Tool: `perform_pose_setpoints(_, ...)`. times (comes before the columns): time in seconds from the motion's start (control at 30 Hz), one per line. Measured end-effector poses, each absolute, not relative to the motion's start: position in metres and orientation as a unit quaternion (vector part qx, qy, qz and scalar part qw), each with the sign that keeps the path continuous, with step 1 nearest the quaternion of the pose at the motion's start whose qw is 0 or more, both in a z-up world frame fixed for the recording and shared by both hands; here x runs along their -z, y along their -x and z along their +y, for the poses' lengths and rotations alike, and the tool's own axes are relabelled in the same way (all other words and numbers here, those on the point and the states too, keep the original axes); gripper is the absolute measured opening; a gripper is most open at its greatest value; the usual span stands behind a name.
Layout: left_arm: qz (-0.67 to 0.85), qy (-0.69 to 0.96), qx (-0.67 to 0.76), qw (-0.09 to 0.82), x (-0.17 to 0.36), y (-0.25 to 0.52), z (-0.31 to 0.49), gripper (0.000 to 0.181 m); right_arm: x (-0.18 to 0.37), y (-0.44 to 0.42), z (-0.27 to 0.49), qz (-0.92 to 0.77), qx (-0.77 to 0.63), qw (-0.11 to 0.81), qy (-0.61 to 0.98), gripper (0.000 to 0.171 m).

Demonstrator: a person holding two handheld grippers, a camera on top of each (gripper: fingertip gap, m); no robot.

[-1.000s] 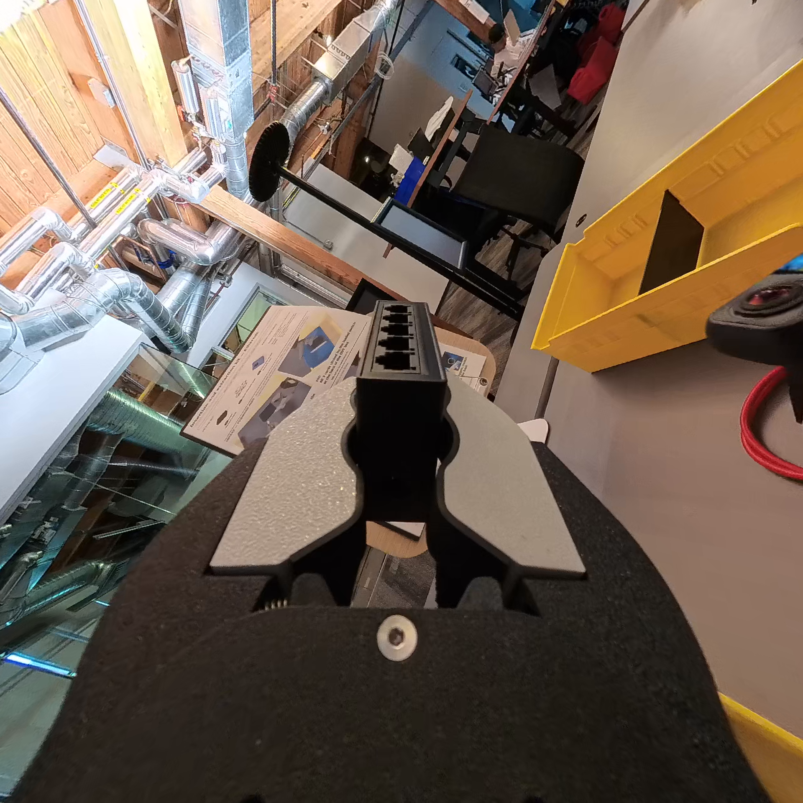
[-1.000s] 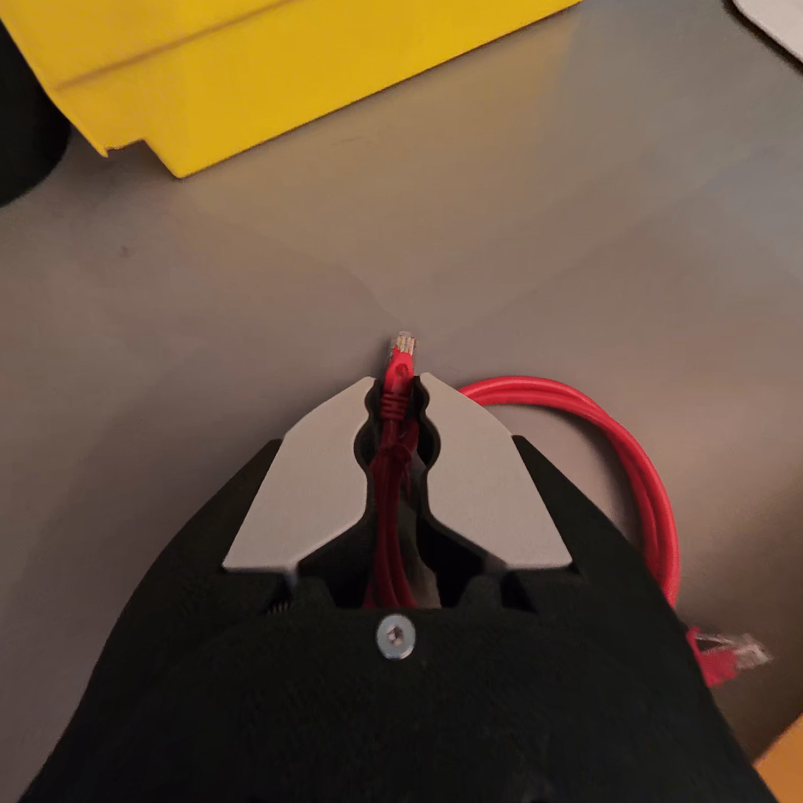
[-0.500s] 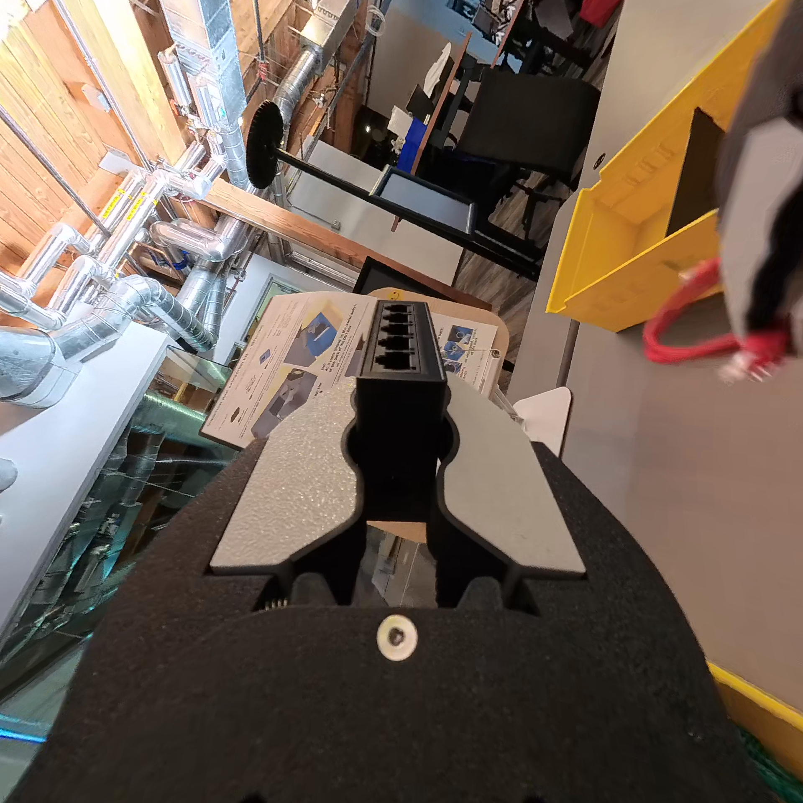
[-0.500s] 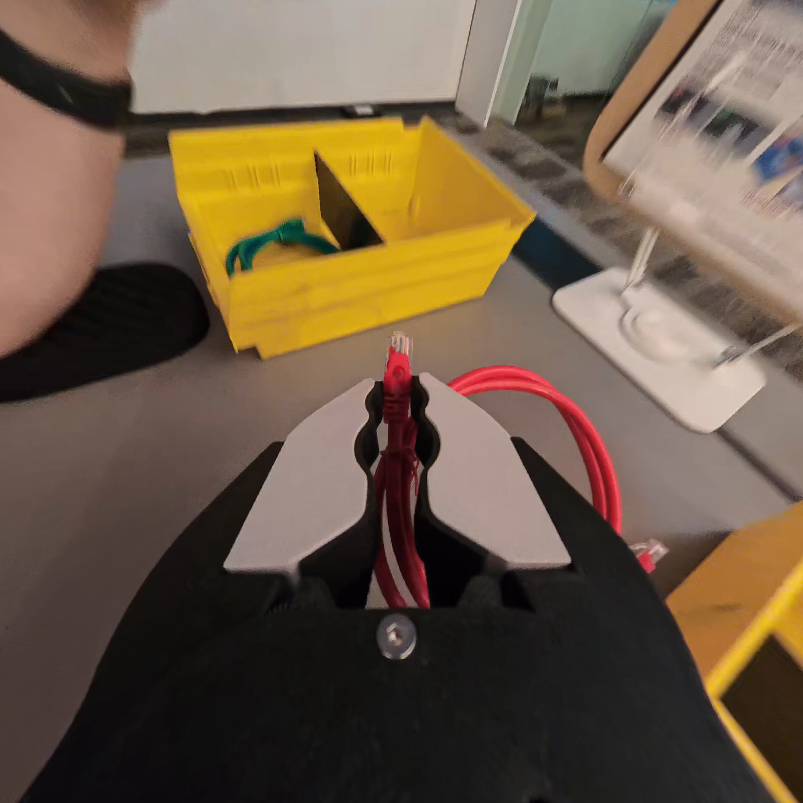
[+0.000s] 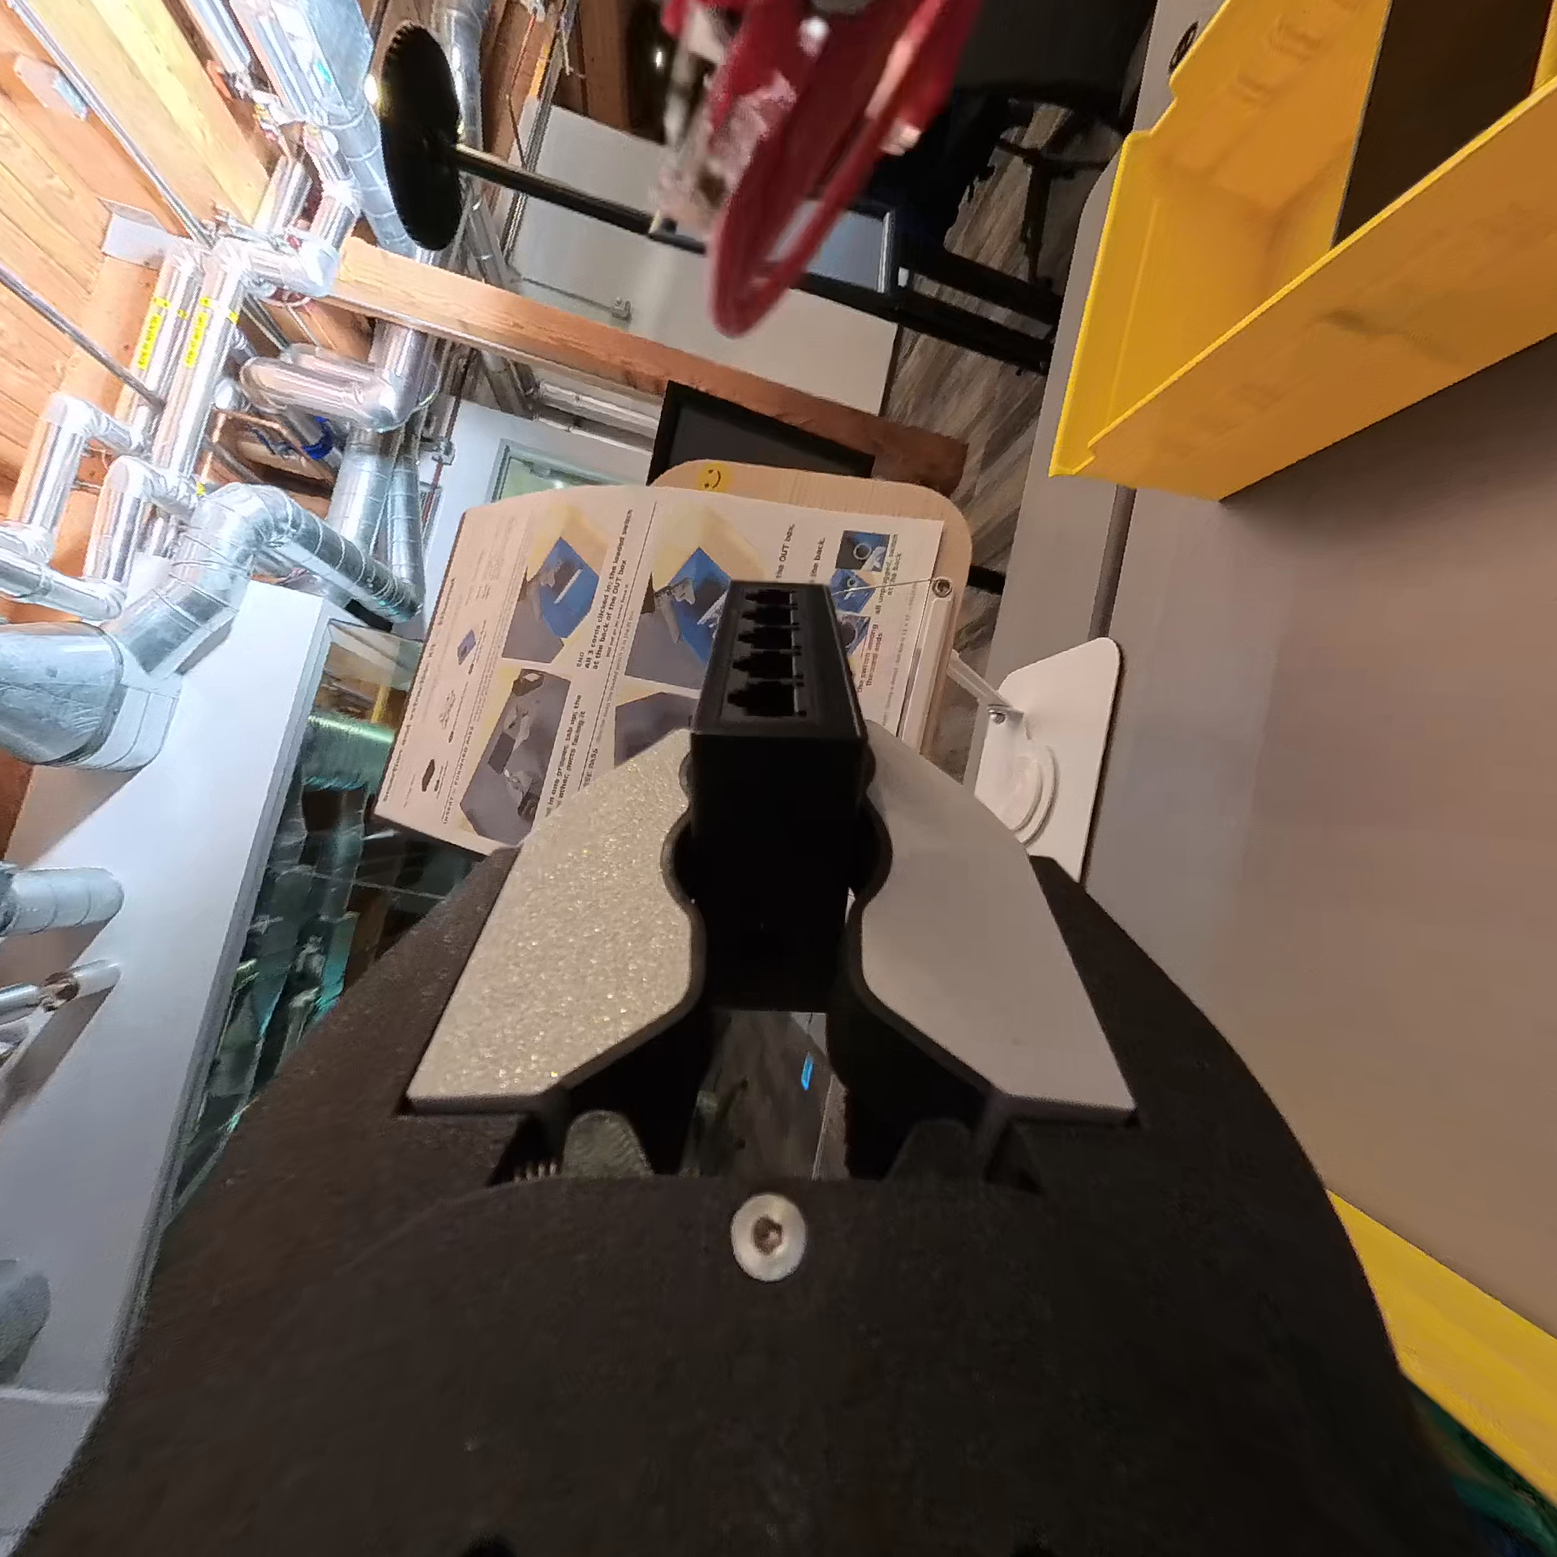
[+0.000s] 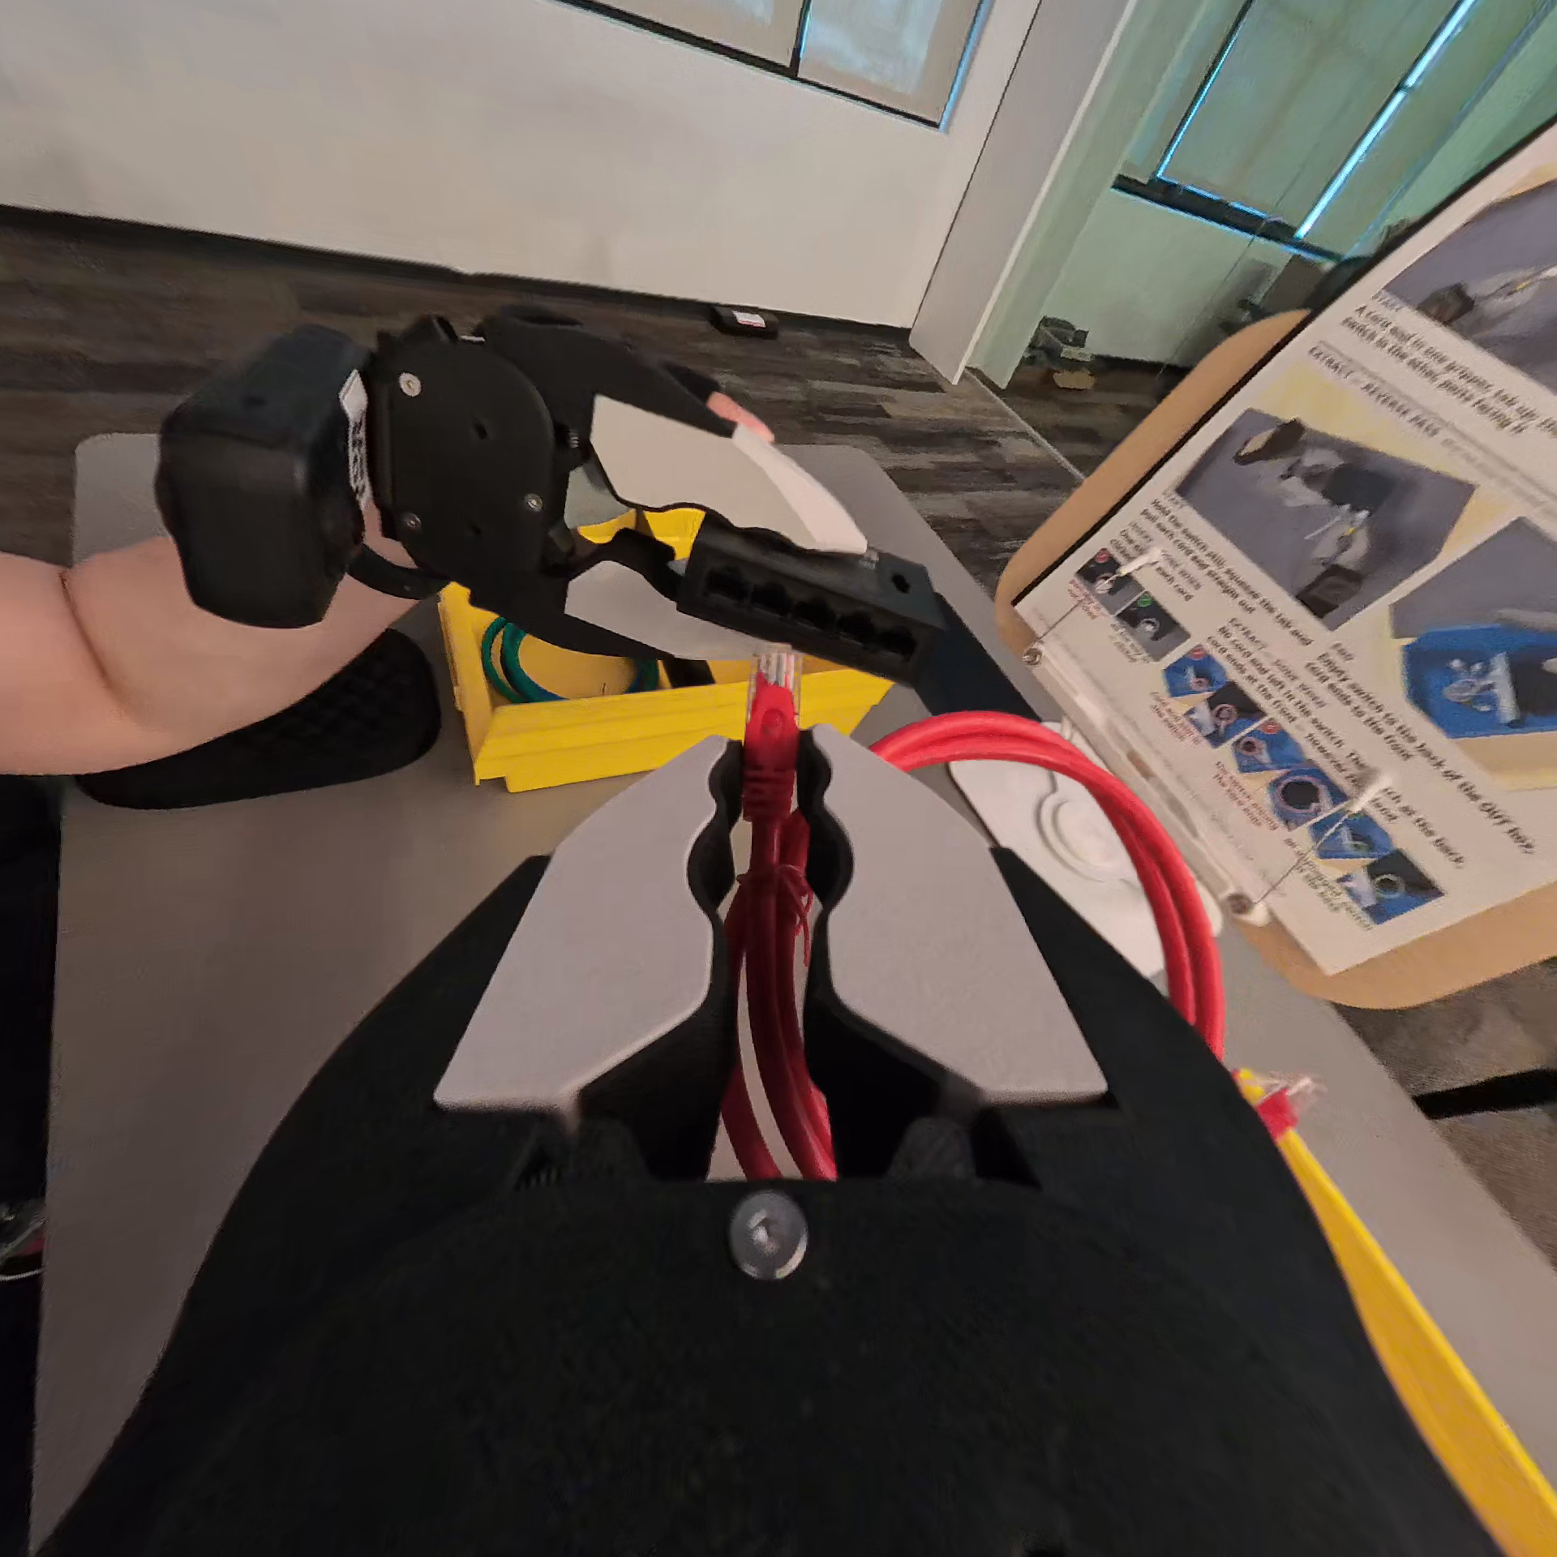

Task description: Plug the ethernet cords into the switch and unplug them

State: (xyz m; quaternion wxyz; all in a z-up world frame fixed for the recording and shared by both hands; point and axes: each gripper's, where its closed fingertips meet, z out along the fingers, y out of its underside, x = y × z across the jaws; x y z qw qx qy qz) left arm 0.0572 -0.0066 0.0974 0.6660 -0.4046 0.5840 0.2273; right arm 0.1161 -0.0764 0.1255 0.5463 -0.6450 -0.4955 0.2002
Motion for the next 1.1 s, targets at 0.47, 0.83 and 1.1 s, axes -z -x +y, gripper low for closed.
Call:
perform_pose_setpoints(0.47, 0.568, 0.4, -0.346, 0.63, -0.073, -0.082, 0.01, 0.03, -0.073, -0.118, -0.048, -0.505, -0.213, 0.48, 0.685, 0.014)
perform_pose_setpoints(0.83, 0.581, 0.398, -0.347, 0.619, -0.065, -0.089, 0.008, 0.029, -0.065, -0.113, -0.05, -0.512, -0.197, 0.469, 0.692, 0.014)
perform_pose_setpoints(1.1, 0.583, 0.395, -0.353, 0.616, -0.066, -0.087, 0.009, 0.03, -0.063, -0.119, -0.043, -0.504, -0.19, 0.468, 0.701, 0.014)
